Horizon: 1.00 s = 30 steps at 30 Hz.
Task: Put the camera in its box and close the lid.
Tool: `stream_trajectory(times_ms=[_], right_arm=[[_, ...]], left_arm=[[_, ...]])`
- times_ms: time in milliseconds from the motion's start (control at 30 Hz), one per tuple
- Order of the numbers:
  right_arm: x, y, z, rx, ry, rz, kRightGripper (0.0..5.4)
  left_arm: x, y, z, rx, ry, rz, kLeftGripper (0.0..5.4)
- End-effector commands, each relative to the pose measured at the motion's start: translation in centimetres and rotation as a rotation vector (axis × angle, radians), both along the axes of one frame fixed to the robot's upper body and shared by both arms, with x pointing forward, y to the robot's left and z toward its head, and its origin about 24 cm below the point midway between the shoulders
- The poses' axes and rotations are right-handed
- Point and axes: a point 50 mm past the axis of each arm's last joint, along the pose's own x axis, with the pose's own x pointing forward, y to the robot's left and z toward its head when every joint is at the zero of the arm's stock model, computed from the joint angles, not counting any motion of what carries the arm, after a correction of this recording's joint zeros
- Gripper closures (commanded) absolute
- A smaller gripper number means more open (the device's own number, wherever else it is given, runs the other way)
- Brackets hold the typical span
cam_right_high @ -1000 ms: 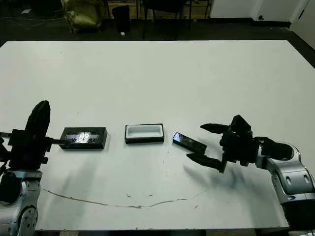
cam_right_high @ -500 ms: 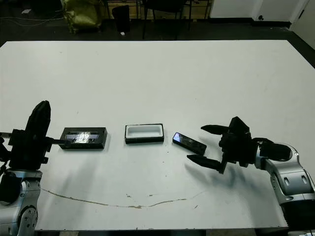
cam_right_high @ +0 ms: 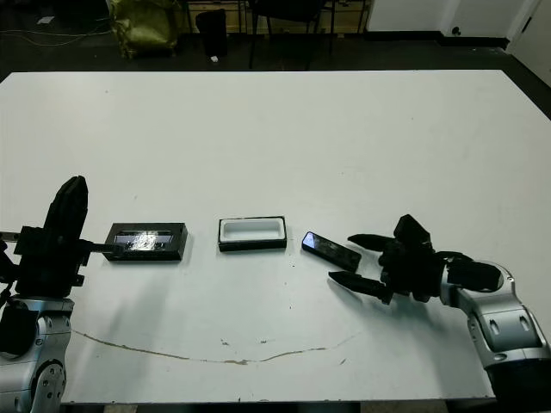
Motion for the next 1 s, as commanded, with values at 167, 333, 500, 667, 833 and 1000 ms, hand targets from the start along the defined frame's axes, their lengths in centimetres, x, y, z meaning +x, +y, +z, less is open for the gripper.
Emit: stream_trajectory(times_ms=[167,333,500,667,833,1000], right_arm=[[-0.7,-0.1,-1.0,-0.057,0.018,0.012,3.86],[-0.7,-0.1,-1.5,-0.048,0.032,0.027,4.82],[-0.5,-0.3,-1.8,-0.073,0.025,0.028,4.96],[-0.3,-0.3,-1.7,-0.100,0.019,0.011,4.96],[0.3,-0.5,-0.9,-0.066,-0.009,-0.065,4.96],[2.4,-1.7,2.0,-0.014,-0.050,-0.078,4.98]], left_arm=[[-0.2,0.2,-0.4,0.009,0.039,0.014,5.40],[-0.2,0.3,-0.5,0.026,0.031,0.020,5.40],[-0.2,0.2,-0.4,0.019,0.033,0.016,5.40],[-0.2,0.2,-0.4,0.030,0.037,0.030,5.40],[-0.3,0.3,-0.5,0.038,0.034,0.031,5.40],[-0.3,0.4,-0.6,0.026,0.038,0.026,5.40]])
